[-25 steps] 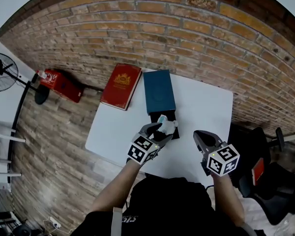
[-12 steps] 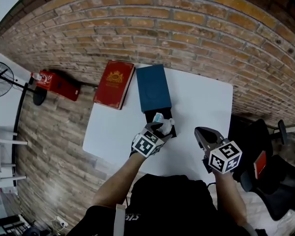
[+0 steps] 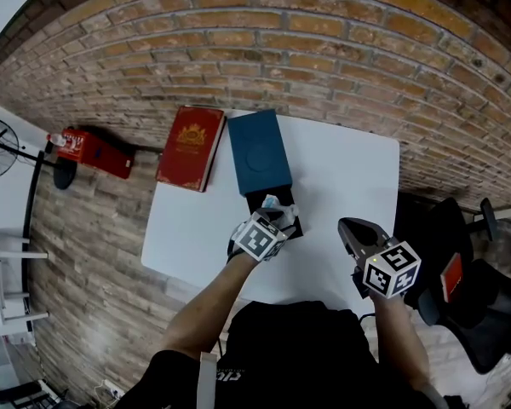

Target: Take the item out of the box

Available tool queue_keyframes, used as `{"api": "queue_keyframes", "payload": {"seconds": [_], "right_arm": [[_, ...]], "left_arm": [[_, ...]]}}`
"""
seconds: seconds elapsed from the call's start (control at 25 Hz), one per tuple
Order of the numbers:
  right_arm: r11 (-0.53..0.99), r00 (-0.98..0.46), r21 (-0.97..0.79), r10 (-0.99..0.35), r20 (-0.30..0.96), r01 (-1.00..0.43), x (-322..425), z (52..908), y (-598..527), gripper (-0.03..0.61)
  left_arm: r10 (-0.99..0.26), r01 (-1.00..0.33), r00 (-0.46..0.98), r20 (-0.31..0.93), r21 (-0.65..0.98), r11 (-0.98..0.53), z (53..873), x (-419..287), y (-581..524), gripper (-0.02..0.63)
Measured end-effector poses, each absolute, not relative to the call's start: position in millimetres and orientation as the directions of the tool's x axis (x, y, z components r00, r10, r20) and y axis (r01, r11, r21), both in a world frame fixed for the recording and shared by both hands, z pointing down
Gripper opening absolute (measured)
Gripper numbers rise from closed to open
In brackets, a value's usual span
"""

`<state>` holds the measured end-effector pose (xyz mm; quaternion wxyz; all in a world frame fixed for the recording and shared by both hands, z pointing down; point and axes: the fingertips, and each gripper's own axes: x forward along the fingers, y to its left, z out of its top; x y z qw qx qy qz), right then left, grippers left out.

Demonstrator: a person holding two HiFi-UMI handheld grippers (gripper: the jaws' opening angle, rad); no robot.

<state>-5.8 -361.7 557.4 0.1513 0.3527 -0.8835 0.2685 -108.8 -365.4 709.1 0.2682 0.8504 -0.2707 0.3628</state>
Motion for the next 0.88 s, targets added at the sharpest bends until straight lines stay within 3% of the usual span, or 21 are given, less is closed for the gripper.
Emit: {"api": "queue_keyframes", "payload": {"seconds": [0.4,0.88], "right_arm": [[0.605,-0.704,-0.369,-0.542,0.459,-0.706,-13,556,-355,0.000],[0.602,-0.699,-0.365,-0.546,0.462,-0.711,-19,553,-340,0.000]], "left_arm": [[-0.193,-0.614,0.519,0.832,0.206,-0.762,728,-105,-356,0.194],[-0.210,-0.577,0.467,0.859,0.115,-0.809,732,-109,-353,0.082]]}}
